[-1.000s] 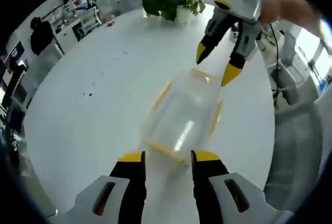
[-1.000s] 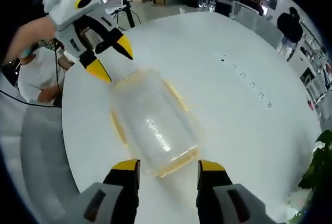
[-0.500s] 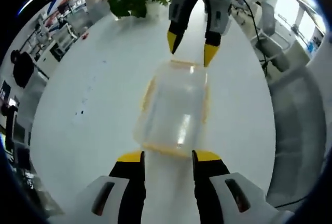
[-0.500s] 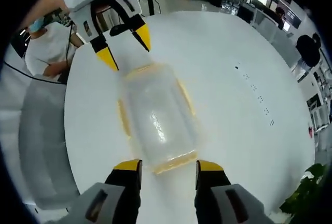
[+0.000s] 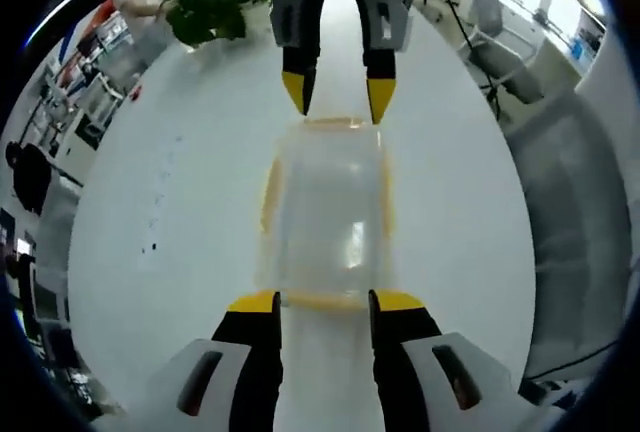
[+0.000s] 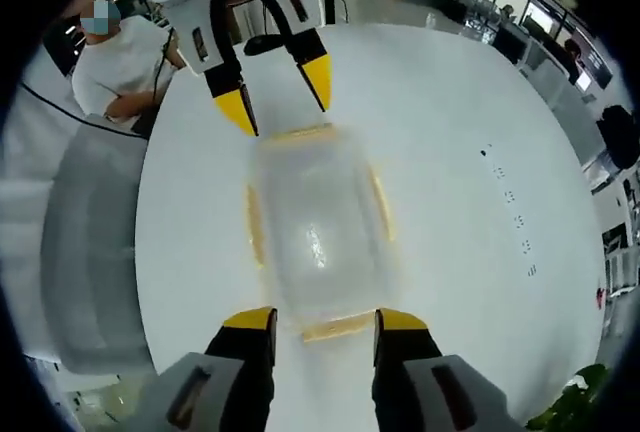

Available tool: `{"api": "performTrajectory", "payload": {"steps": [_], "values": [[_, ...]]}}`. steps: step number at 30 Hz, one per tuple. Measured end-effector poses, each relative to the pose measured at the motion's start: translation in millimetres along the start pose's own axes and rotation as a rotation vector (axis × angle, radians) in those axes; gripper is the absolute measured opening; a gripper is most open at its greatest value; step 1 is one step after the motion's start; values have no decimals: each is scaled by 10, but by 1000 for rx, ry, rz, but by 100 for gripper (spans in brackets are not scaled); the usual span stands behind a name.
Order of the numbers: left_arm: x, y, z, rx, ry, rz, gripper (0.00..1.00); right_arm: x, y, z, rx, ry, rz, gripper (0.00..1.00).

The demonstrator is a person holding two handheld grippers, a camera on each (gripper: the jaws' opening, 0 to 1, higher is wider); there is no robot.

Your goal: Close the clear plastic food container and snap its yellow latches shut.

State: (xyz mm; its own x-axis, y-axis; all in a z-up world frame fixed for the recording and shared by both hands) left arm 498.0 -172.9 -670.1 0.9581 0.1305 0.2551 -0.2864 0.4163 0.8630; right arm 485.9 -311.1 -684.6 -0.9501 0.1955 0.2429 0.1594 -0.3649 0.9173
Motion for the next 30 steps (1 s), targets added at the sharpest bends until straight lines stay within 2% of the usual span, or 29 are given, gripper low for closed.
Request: {"api": "performTrajectory", "payload": {"steps": [1,3,7,10,12,15,23,26,28,30], "values": [[7,-6,15,-5,-3,1,32,-17,0,19,-1,5,-1,35],[75,-31,42,-13,-58,41,30,-29,-14,72,-15,6,6,32],[21,-81,121,-35,-37,13,33,-9,-60,177,-37,20,28,32],[7,-128,156,-44,-64,21,31,-23,-110,247,-47,32,32,31],[-5,-135,198,-60,-53,20,31,-33,-123,289,-60,30,35,31],[-19,-155,278,-96,-30,18,31,-34,-144,392,-105,36,38,32],[-38,-230,405,-125,-11,9,31,-31,-209,463,-113,32,55,29],[-47,-259,441,-135,2,2,31,-38,-228,447,-87,58,47,29],[-46,-277,461,-138,24,0,31,-53,-223,465,-115,32,58,30],[-69,-304,472,-135,15,-3,31,-77,-214,462,-112,39,50,29]]}}
Point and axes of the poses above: the point that each gripper's makers call its tool centre point, and the gripper's own axes: y roughly backward along the fingers, x roughly to its left, z roughly out of its top, the point moved 3 cm from there along y, roughly backward along the fingers, and after that the axes turned 11 degrees about z, right-handed, at the moved point
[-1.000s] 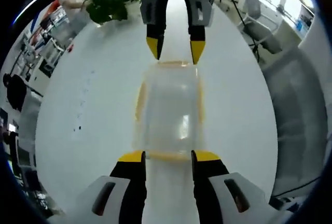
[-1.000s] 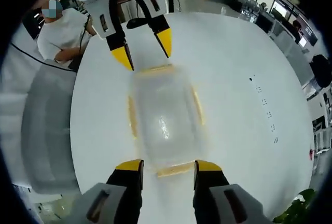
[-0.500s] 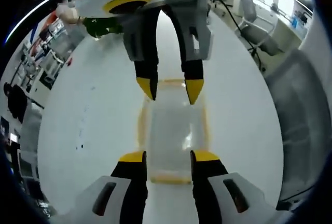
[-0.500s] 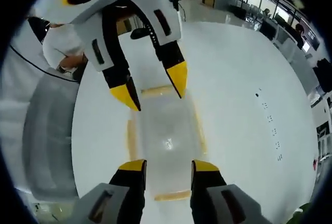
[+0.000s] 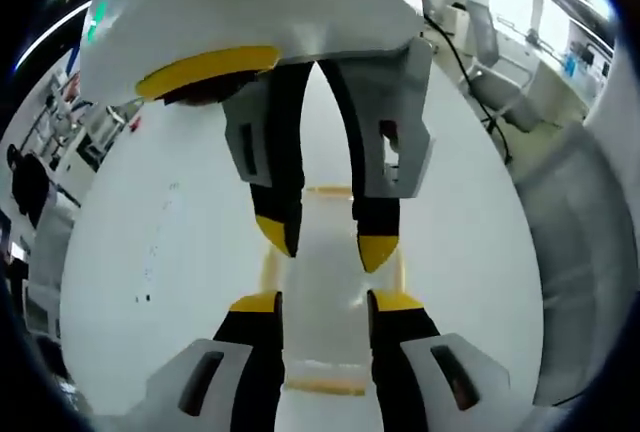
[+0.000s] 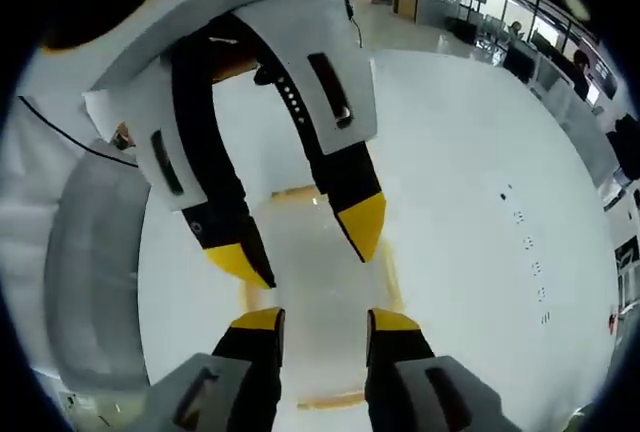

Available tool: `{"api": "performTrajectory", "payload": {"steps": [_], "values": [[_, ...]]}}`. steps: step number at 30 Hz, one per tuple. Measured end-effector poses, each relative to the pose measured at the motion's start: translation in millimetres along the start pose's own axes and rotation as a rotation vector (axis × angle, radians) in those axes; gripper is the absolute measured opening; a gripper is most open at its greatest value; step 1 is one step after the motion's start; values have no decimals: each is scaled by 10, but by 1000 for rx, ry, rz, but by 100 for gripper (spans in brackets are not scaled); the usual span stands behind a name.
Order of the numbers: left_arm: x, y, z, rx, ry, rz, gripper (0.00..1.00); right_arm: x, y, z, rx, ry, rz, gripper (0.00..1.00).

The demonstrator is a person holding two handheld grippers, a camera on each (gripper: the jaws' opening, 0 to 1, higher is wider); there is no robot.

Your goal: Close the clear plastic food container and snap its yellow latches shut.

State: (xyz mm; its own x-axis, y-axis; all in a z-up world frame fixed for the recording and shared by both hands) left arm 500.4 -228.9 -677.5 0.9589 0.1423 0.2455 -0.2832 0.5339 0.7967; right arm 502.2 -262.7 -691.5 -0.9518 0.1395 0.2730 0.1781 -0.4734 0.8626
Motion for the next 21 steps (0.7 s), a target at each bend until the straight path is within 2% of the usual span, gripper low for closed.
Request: {"api": "performTrajectory", "payload": {"steps": [2,6,12,21], "values": [[-6,-16,7,-2,-21,7,32,-17,7,-2,3,2,-3,29],[-15,-30,6,-7,3,7,31,-77,29,9,-9,0,-17,29],[-80,-50,-15,2,-13,4,32,-111,28,26,-11,0,-21,29],[-179,-58,-22,4,12,-6,33,-169,16,72,-14,5,-28,28]]}}
Point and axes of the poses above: the point that each gripper's makers call its tool centre point, and the gripper's own axes: y roughly backward along the fingers, x roughly to its left, z roughly out of its top, the point moved 3 cm from there along y, roughly backward along the fingers, and after that the axes turned 11 degrees about z, right-handed, at the moved point
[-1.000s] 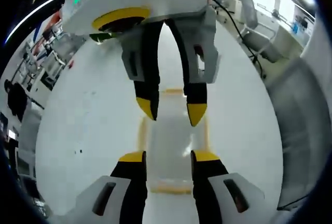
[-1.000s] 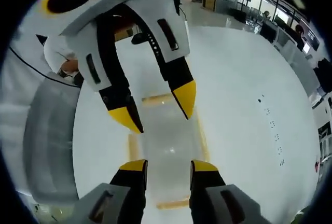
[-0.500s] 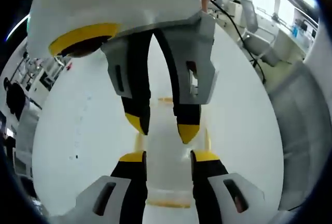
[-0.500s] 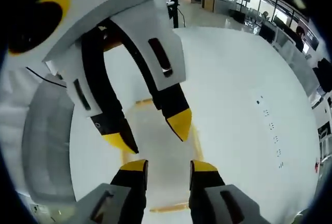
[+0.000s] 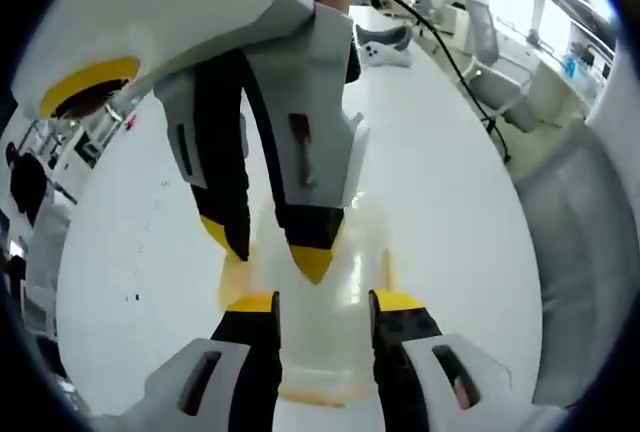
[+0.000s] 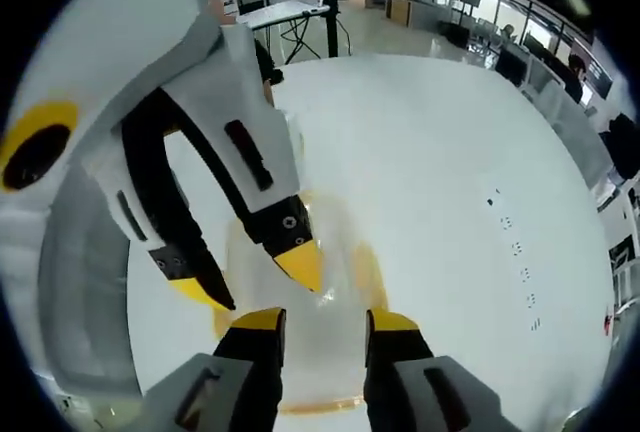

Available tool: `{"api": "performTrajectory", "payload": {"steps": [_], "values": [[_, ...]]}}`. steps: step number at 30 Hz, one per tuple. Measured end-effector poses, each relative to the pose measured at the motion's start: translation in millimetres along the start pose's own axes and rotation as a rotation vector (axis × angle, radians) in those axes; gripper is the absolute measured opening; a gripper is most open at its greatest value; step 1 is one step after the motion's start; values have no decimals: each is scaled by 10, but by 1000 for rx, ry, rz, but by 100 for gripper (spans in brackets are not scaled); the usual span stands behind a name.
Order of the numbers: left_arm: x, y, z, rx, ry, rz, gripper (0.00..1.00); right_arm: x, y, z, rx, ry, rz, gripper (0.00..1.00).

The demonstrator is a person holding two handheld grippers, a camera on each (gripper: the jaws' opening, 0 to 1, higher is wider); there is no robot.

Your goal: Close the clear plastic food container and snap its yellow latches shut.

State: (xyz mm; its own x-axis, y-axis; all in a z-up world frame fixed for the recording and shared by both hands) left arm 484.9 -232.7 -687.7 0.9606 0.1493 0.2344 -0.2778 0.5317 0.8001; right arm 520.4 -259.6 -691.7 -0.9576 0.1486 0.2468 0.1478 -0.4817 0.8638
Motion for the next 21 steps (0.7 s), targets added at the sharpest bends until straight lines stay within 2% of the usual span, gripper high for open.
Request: {"api": "performTrajectory", "payload": {"steps": [8,9,10,15,18,21], "values": [[-101,8,-36,10,2,5,37,-74,2,28,-1,5,-15,30],[-104,2,-46,13,-8,15,38,-114,10,32,2,19,-37,29],[-98,0,-54,14,-25,36,39,-121,5,35,1,19,-39,29],[-185,-11,-65,12,-25,40,46,-151,-63,39,9,16,-29,30],[-233,-23,-96,27,-64,45,46,-142,-106,6,47,40,-14,31],[-278,-31,-108,31,-100,50,46,-148,-96,30,36,38,-4,31]]}}
Point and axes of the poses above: the point that each gripper's makers call its tool centre point, and the gripper's own axes: y roughly backward along the fingers, x roughly to its left, z roughly out of its top, the point moved 3 cm from there along y, roughly backward along the fingers, and after that the axes turned 11 degrees about z, right-handed, at the moved point
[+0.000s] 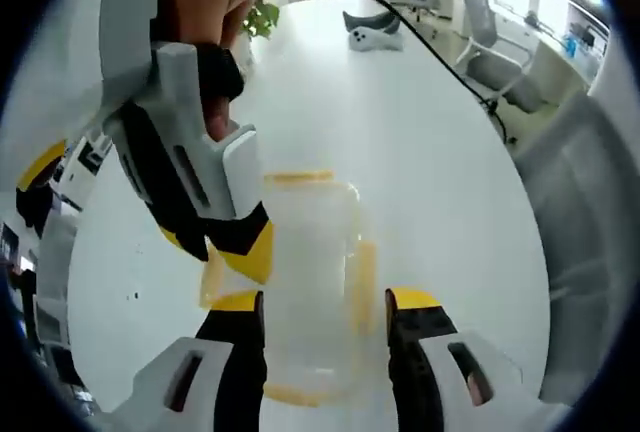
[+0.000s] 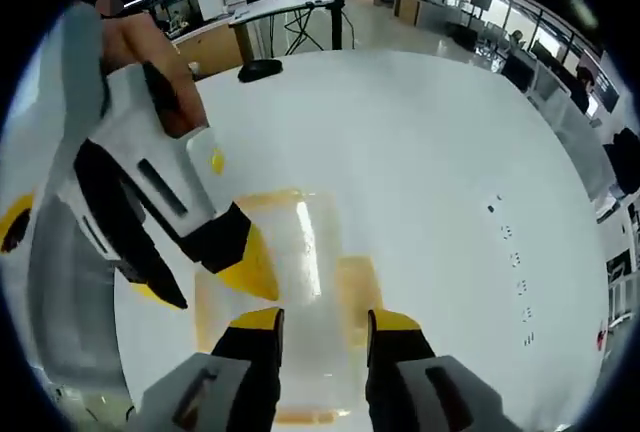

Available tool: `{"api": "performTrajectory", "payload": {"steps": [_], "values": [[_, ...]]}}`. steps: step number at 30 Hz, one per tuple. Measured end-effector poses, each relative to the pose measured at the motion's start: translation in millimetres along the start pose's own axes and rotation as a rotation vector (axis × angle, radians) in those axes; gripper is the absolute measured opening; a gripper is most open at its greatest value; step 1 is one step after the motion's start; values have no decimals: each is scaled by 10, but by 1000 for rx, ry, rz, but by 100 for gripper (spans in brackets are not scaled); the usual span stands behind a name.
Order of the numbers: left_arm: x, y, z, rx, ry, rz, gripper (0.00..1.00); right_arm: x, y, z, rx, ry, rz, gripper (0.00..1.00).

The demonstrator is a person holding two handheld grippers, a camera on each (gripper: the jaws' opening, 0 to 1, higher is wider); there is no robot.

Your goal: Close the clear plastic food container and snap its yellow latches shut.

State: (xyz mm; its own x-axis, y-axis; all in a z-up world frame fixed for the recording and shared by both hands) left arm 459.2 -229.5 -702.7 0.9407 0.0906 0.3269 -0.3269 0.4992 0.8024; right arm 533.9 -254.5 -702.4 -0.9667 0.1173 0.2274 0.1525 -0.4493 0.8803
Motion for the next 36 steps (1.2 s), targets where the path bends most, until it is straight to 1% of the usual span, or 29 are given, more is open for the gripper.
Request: {"api": "performTrajectory", "payload": {"steps": [1,5,8,12,14,16,18,20,24,26,29,30,31,32,33,34,35,36], "values": [[-1,-1,-6,3,-24,13,46,0,1,2,3,1,9,31],[-24,-30,-16,5,-37,28,45,-16,-10,5,14,-2,41,30],[-38,-48,-36,16,-72,41,45,-3,-25,10,31,1,78,28],[-25,-64,-24,5,-66,52,45,-26,-38,4,42,1,110,28],[-14,-75,-32,2,-94,61,44,-29,-43,2,46,2,130,28],[3,-80,-54,11,-119,72,43,-32,-51,0,51,11,151,28],[5,-80,-46,6,-106,74,43,-39,-60,-1,58,14,172,28],[11,-89,-33,-5,-59,81,43,-49,-71,6,72,11,196,28],[20,-102,-42,-15,-70,93,42,-47,-93,23,119,23,232,28],[21,-102,-38,-9,-69,97,41,-52,-101,30,137,33,249,28],[27,-117,-33,17,-47,103,40,-54,-117,33,156,41,270,27],[31,-118,-31,28,-34,106,39,-54,-122,31,164,18,275,26],[37,-123,-33,44,-15,114,38,-57,-121,34,198,49,277,26],[28,-140,-28,49,-28,124,36,-56,-137,43,199,30,287,25],[52,-126,-91,98,-73,165,36,-6,-178,71,183,1,338,24],[37,-159,-35,71,-70,154,36,-98,-164,98,200,32,305,24],[30,-153,-42,81,-59,150,36,-56,-168,109,201,6,326,23],[47,-110,-68,84,-56,156,36,-58,-168,122,214,27,330,24]]}}
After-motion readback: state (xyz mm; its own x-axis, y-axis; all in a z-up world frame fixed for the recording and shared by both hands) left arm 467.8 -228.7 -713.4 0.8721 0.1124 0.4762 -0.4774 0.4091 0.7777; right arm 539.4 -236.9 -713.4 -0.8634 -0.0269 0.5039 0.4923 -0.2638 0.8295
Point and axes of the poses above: the point that each gripper's makers call its tool centre point, and the gripper's own axes: y roughly backward along the fingers, x roughly to its left, z roughly out of its top, the point moved 3 cm from there along y, roughly backward along the fingers, and after that the axes turned 11 degrees about z, right-handed, at the moved point
